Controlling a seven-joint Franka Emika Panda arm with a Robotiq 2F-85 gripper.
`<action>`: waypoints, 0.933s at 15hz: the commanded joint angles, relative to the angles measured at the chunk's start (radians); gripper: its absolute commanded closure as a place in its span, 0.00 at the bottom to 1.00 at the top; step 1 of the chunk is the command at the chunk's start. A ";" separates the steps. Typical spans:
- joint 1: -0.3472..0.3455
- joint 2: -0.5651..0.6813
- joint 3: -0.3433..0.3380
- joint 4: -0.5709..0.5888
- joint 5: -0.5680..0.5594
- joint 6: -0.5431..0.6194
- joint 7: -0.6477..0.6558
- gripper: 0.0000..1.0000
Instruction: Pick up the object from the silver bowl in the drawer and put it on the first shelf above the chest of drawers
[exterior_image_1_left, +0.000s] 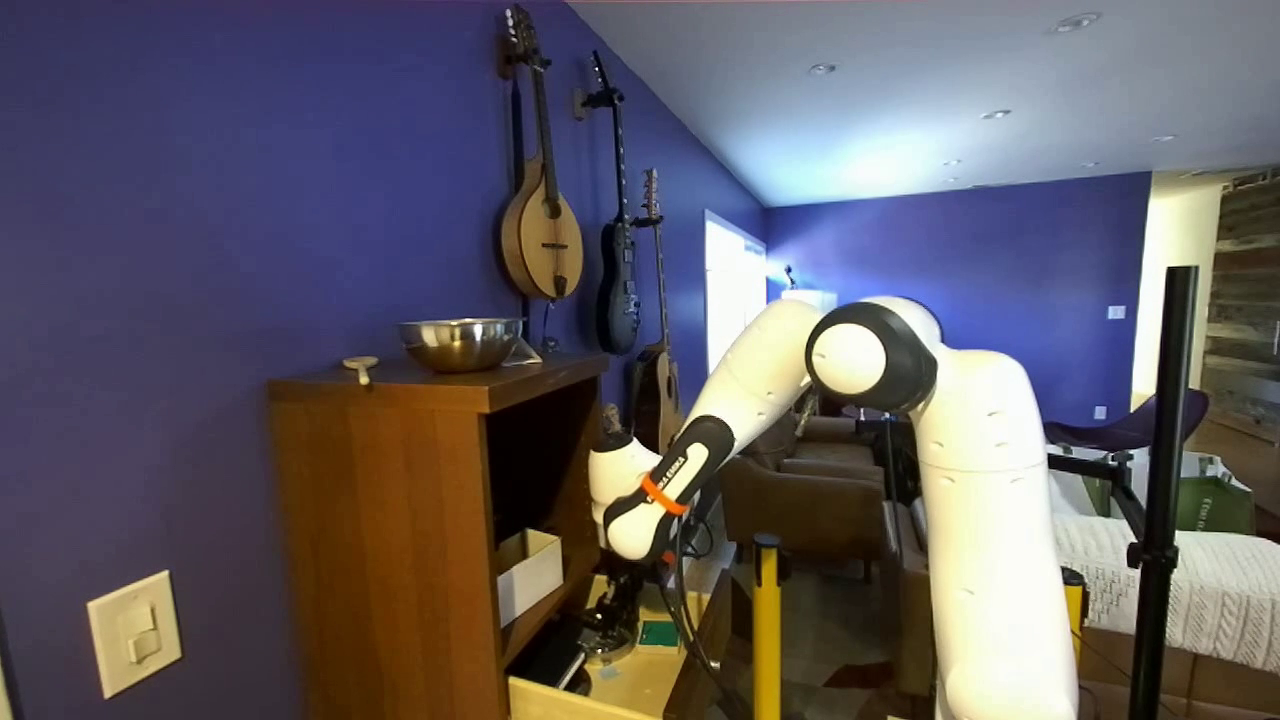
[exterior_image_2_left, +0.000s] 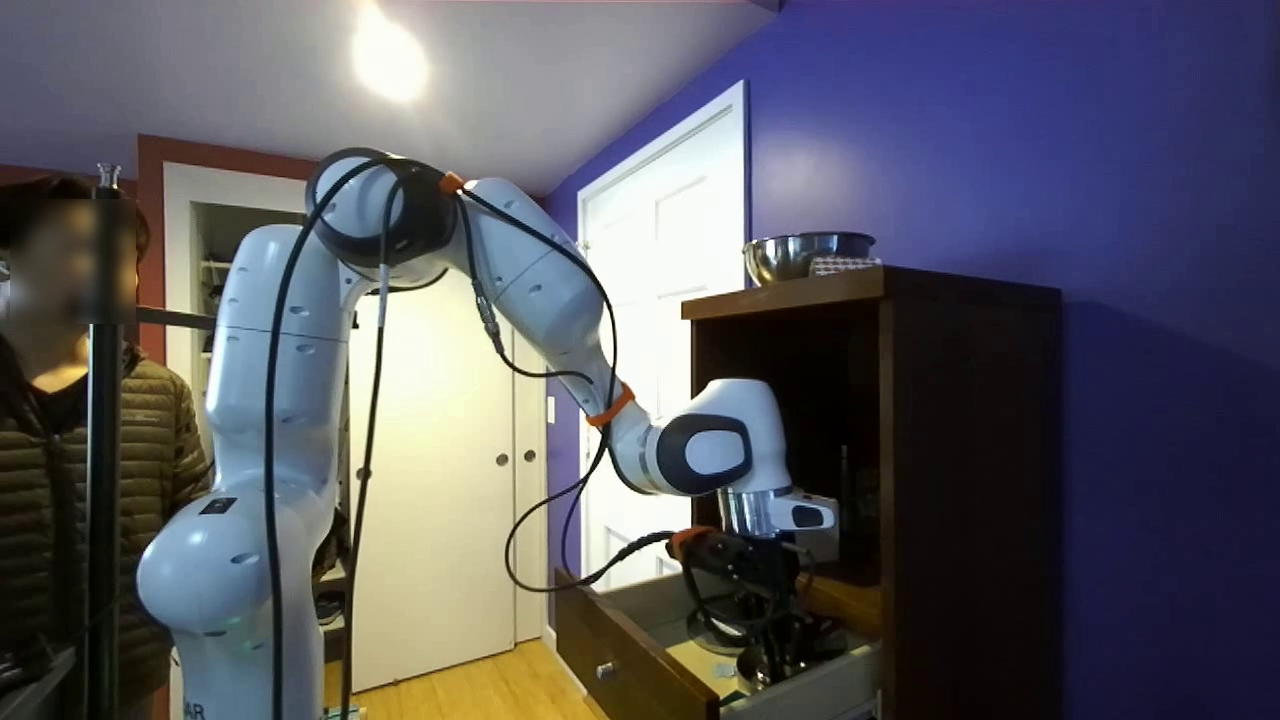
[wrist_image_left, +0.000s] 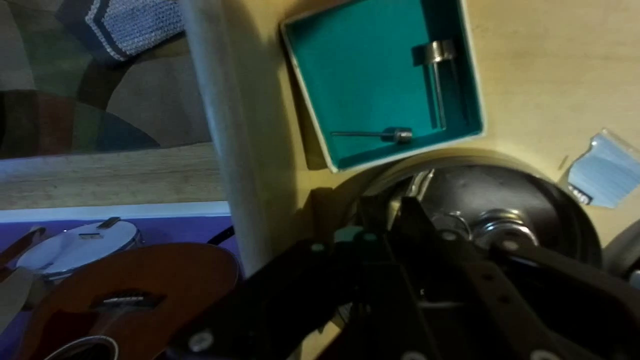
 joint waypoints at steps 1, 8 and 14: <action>-0.001 -0.049 0.002 -0.017 0.032 -0.013 0.032 1.00; 0.005 -0.088 0.010 -0.022 0.043 -0.039 0.117 0.58; 0.009 -0.070 0.028 -0.049 0.132 0.023 0.124 0.17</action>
